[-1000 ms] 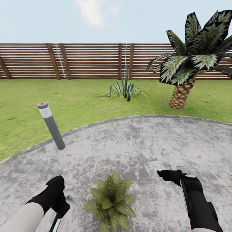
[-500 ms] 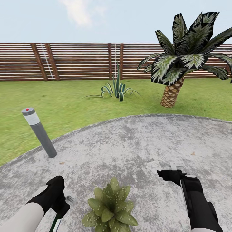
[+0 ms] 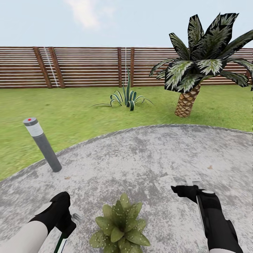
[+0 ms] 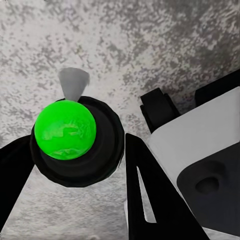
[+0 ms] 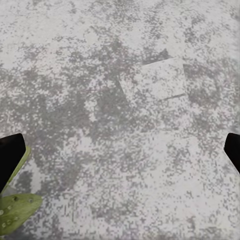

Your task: Pick up the pesticide atomizer in the garden and spray insectifuge to fully cover both potted plants in the garden.

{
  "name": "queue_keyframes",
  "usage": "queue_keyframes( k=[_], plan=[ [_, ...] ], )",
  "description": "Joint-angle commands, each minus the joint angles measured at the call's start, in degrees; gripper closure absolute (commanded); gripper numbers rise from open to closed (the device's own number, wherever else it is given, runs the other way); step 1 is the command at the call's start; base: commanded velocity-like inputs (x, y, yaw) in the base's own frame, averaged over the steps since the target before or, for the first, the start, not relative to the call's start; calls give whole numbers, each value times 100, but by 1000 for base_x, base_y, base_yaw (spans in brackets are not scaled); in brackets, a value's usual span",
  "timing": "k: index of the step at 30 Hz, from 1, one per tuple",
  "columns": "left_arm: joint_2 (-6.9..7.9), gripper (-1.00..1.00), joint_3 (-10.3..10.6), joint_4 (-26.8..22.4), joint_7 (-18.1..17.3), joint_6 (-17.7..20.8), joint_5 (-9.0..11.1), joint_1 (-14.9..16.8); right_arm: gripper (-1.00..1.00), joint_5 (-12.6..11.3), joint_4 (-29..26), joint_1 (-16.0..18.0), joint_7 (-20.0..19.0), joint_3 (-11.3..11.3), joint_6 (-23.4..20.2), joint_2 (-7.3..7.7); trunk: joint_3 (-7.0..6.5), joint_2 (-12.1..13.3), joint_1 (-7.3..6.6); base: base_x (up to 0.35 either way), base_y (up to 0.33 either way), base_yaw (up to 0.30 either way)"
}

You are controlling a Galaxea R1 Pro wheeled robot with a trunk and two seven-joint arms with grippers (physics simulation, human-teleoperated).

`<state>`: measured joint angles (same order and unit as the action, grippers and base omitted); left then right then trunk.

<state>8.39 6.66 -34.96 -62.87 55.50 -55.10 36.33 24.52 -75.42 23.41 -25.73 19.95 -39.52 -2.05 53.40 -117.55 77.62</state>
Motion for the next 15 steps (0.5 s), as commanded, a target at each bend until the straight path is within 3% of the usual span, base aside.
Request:
queue_keyframes(
  k=[1, 9, 15],
  plan=[
    [5, 100, 22, -11, -59, 31, -45, 3, -100, 61, -10, 5, -56, 16, -12, -6, 3, -3, -1, 0, 0, -141],
    [5, 100, 29, -18, -52, 31, -49, 6, -100, 61, -9, 5, -56, 15, -12, -6, -13, -3, -1, 0, 0, -152],
    [-120, 100, 248, -28, -59, 31, -49, 54, -100, 61, -8, 5, -55, 10, -12, -6, -14, -3, -1, 0, 0, -87]
  ],
)
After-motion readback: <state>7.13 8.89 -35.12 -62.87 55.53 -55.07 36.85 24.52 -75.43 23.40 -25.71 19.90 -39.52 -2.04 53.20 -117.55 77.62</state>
